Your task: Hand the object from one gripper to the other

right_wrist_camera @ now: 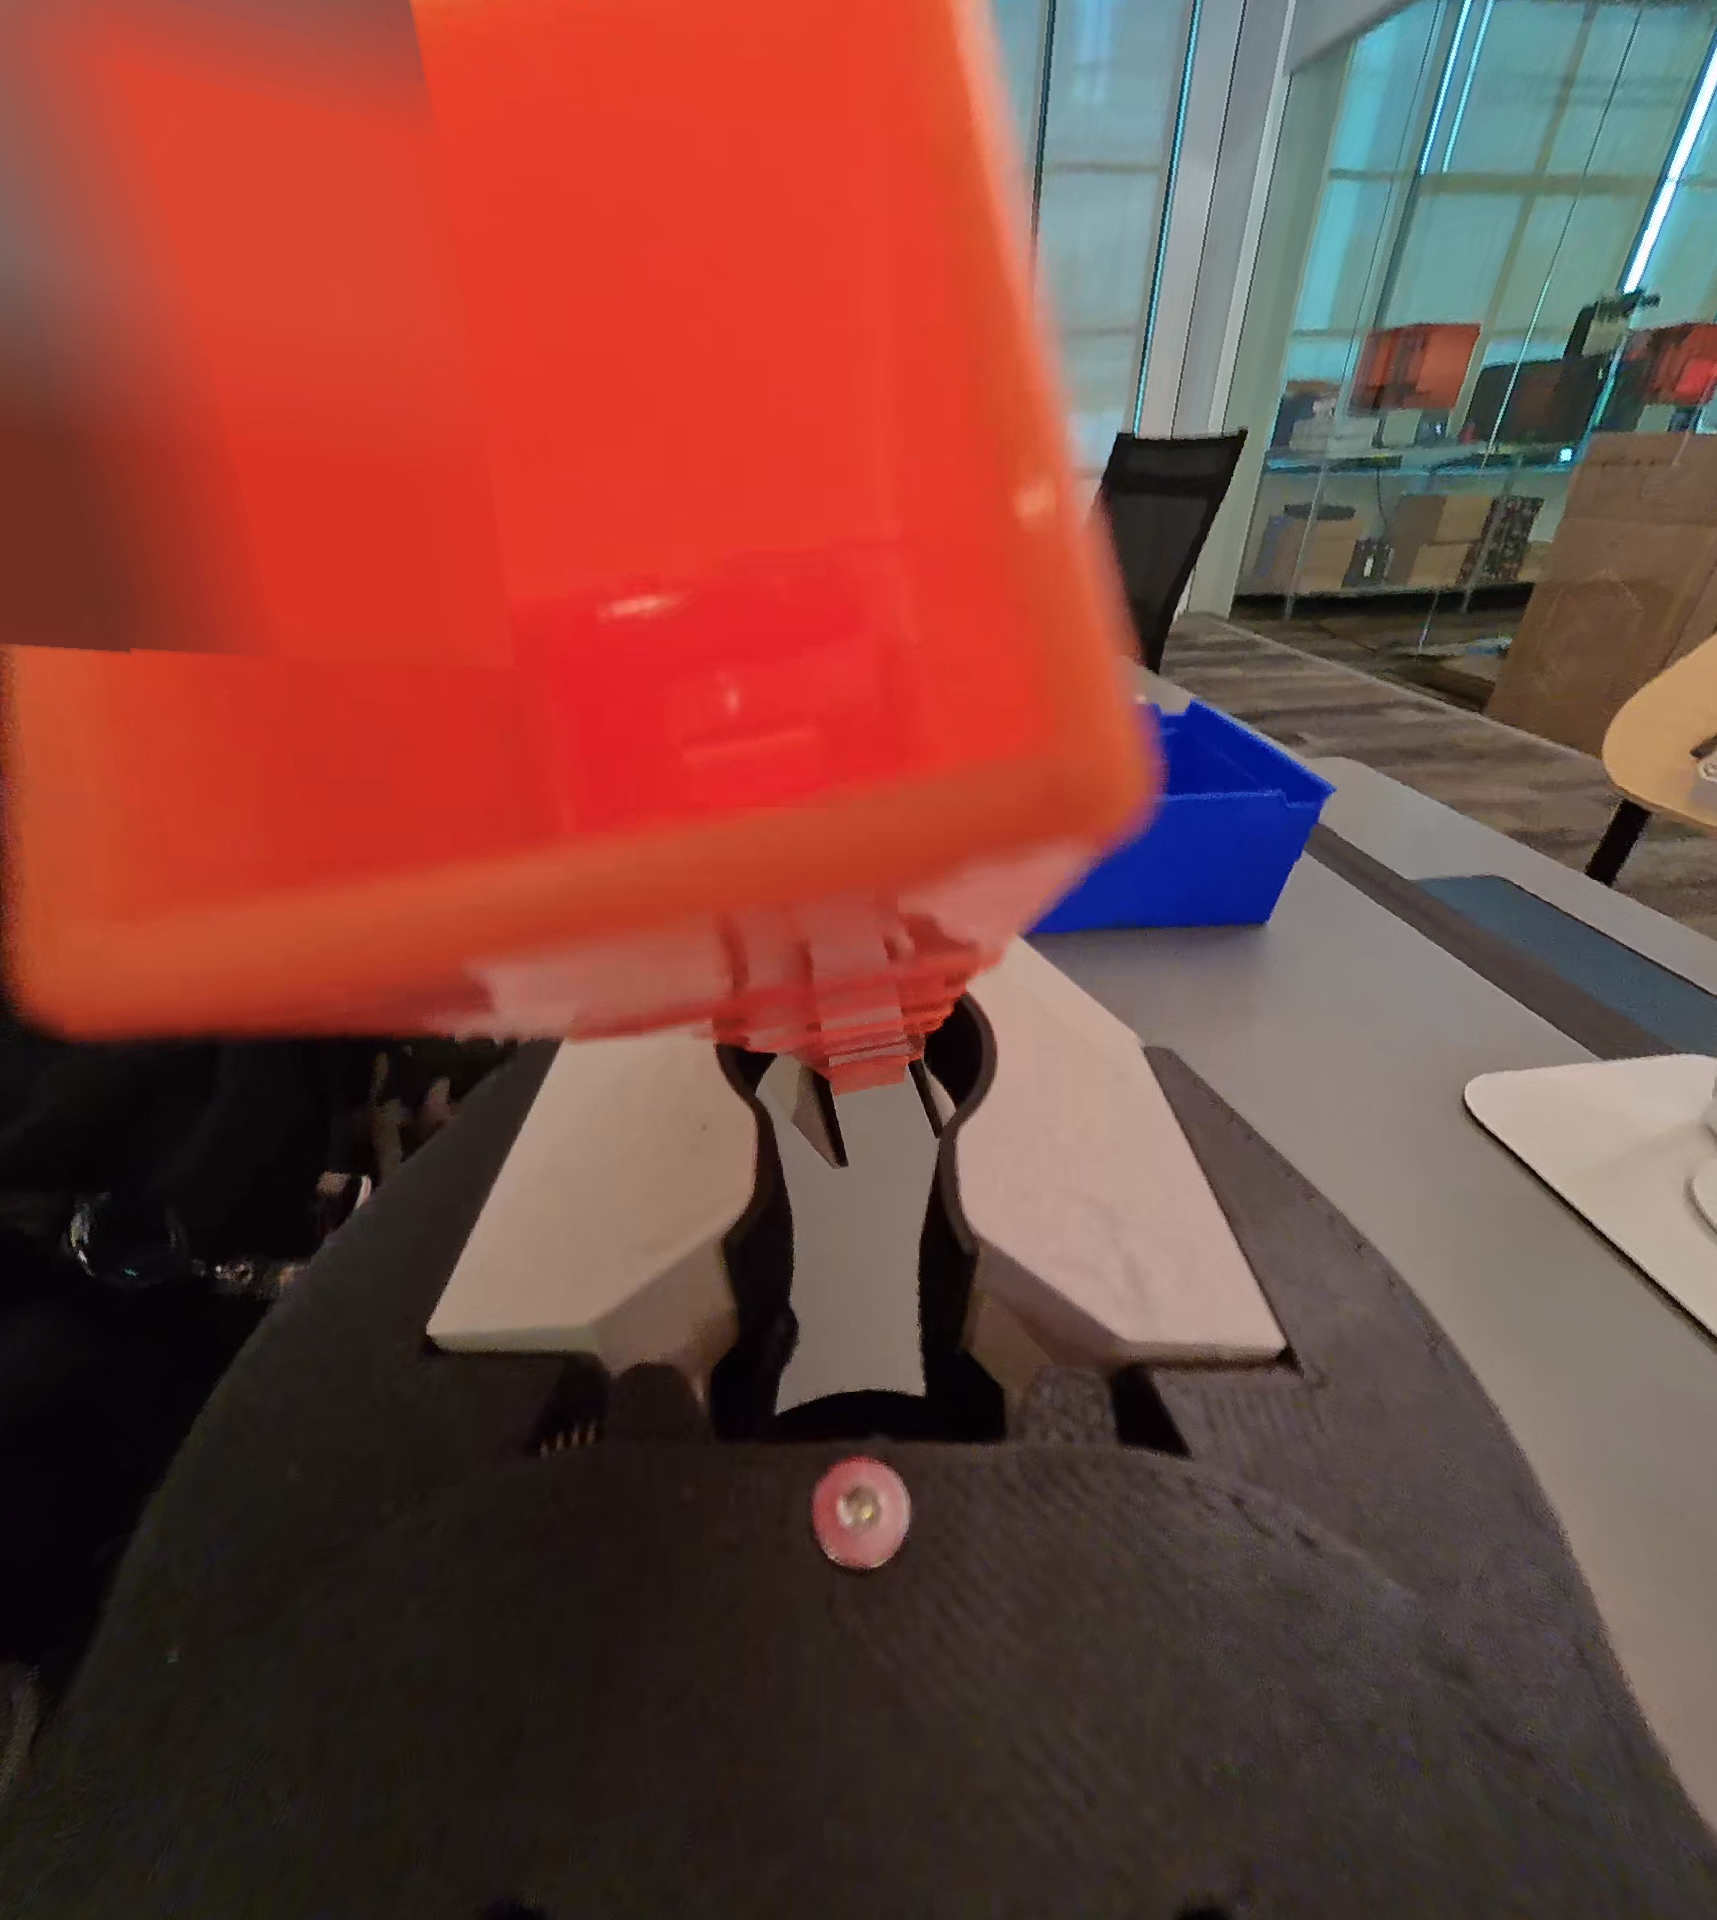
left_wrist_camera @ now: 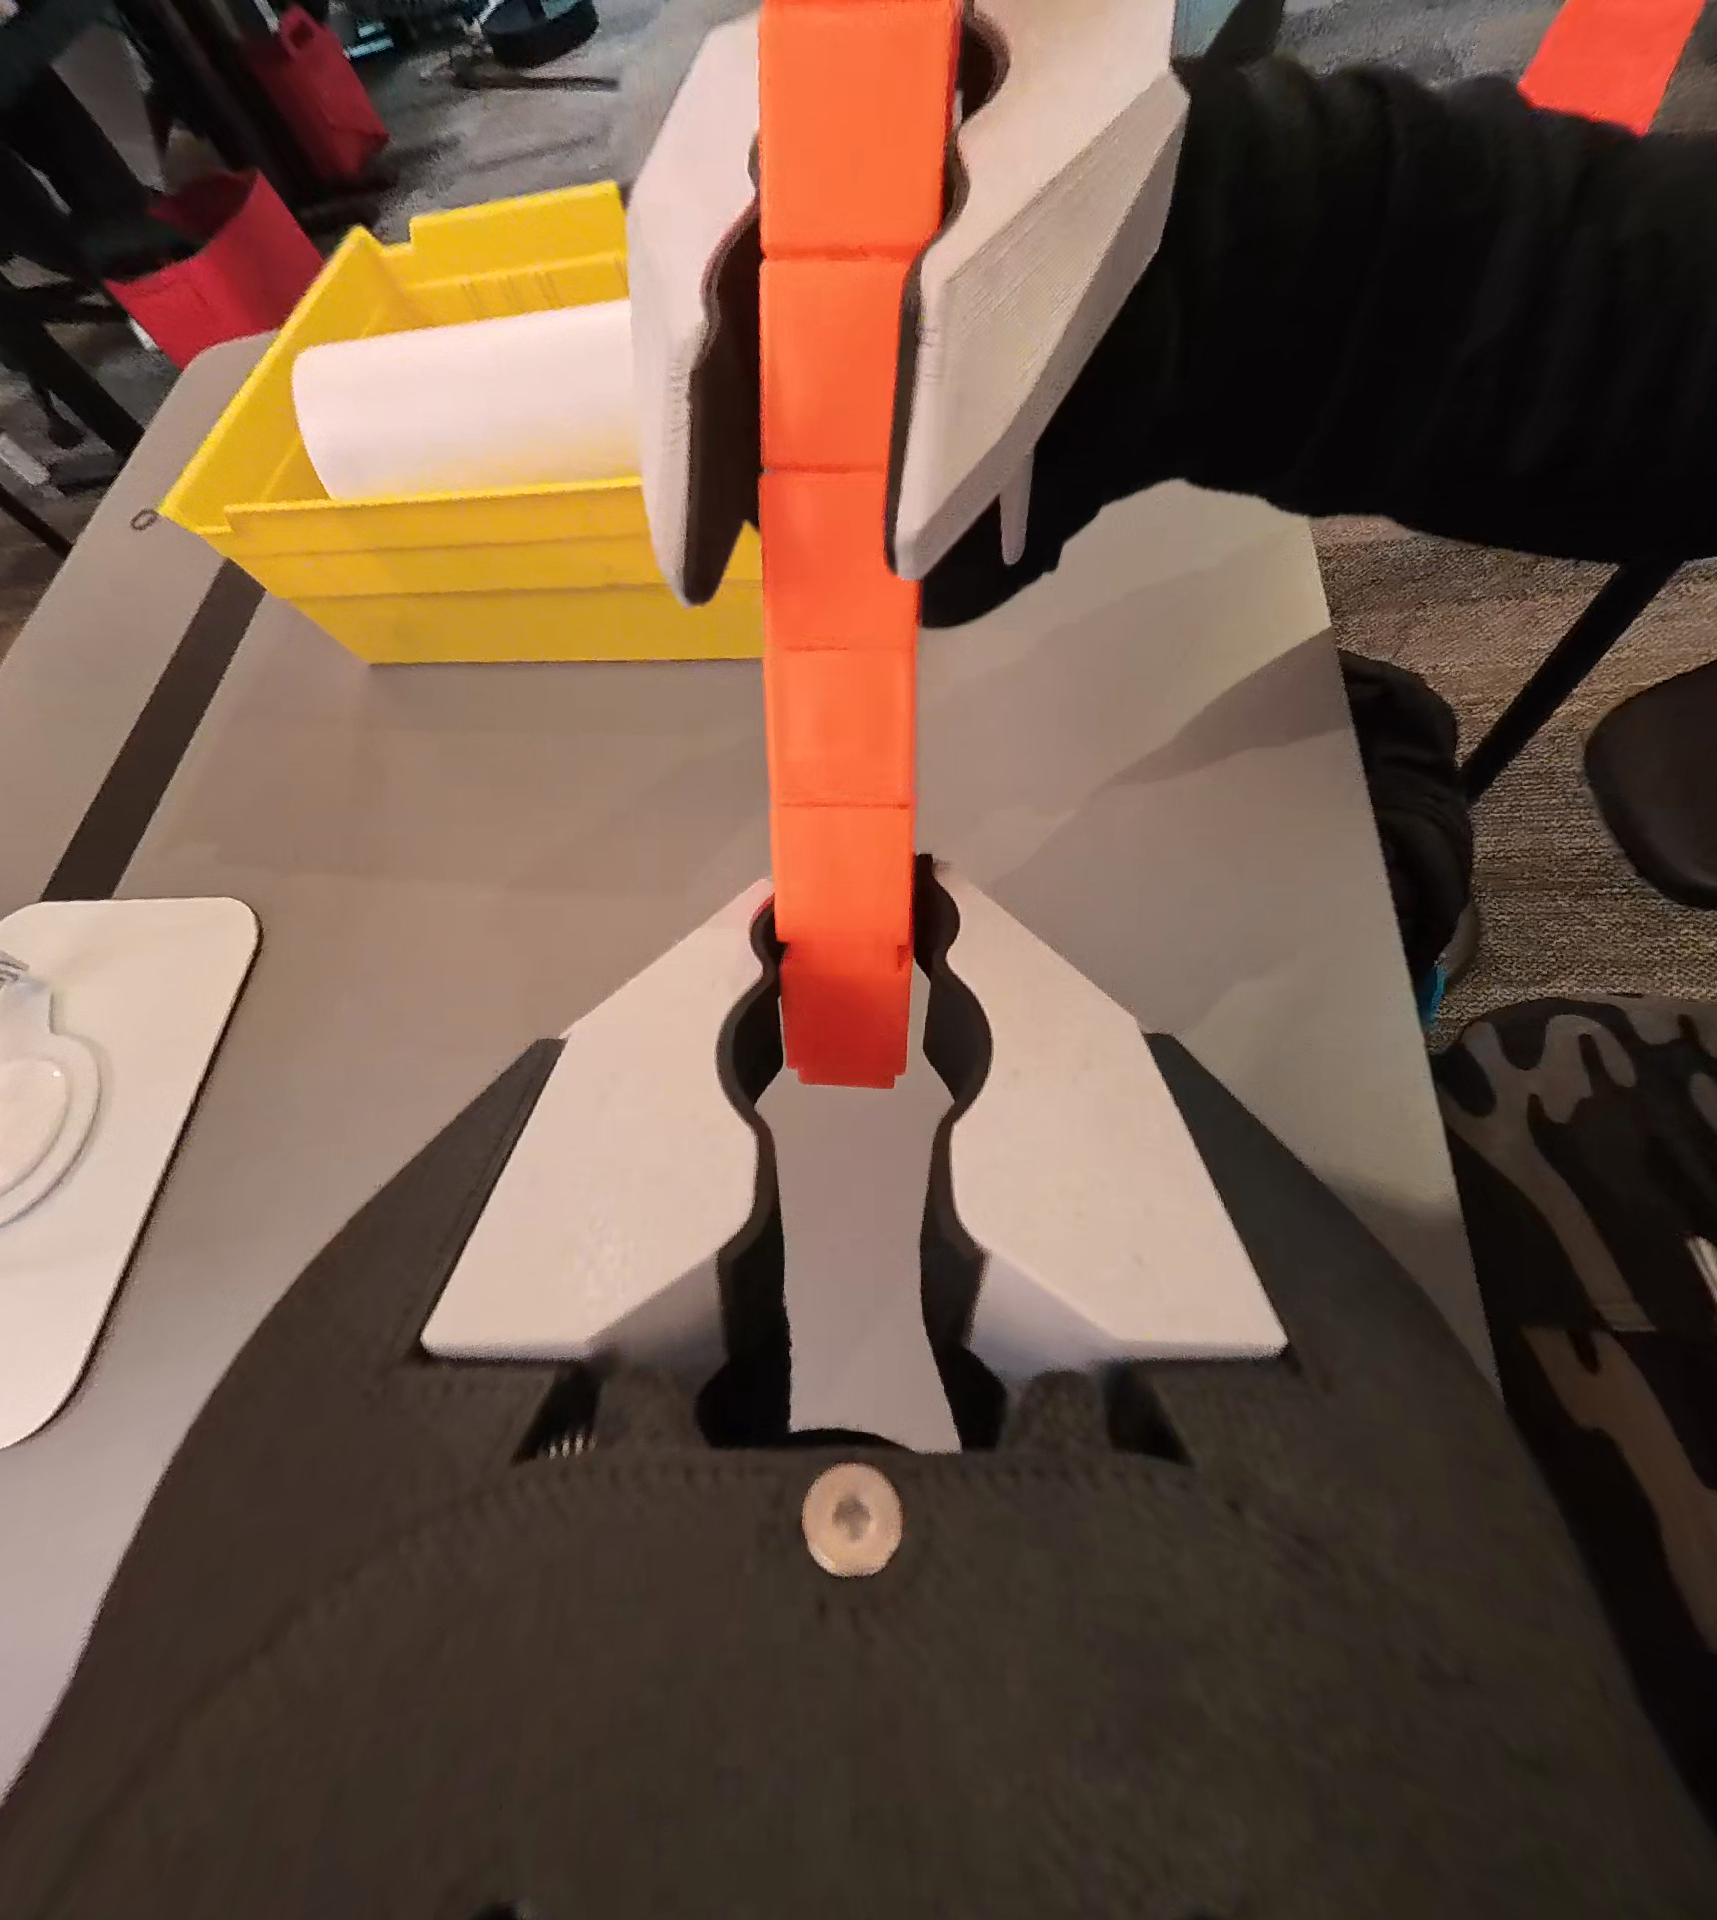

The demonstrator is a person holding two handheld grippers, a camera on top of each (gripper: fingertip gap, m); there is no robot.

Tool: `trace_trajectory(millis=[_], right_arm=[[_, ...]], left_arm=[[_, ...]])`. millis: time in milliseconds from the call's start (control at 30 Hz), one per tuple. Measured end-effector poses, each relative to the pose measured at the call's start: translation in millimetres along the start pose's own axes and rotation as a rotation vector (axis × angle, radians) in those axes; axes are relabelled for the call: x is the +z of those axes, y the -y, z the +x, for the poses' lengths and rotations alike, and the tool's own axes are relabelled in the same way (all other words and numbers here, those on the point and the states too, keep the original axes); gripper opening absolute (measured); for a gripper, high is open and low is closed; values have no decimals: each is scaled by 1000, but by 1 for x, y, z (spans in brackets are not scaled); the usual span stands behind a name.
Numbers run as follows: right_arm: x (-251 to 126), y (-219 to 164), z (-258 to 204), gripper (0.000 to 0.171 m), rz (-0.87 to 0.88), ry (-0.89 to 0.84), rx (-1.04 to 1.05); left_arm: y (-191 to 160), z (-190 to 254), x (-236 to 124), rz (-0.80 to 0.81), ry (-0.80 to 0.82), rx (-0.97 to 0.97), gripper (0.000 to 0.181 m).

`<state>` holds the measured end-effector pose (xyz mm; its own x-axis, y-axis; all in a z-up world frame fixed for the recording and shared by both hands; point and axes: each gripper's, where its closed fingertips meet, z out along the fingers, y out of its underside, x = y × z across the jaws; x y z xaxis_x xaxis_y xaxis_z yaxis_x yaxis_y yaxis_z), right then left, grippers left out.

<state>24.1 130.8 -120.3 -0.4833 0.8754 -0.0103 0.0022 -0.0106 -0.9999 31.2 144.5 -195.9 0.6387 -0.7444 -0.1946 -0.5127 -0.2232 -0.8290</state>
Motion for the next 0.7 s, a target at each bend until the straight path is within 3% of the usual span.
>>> trace_trajectory(millis=[400,567,700], right_arm=[[14,-40,3,20,-349,-103,-184],[13,-40,9,20,-318,-100,-132],[12,-65,13,20,-369,-98,-94]], left_arm=[[-32,-1,28,-122,5,-38,20],[-33,-3,32,-78,3,-75,20],[-53,3,50,-111,-34,-110,20]])
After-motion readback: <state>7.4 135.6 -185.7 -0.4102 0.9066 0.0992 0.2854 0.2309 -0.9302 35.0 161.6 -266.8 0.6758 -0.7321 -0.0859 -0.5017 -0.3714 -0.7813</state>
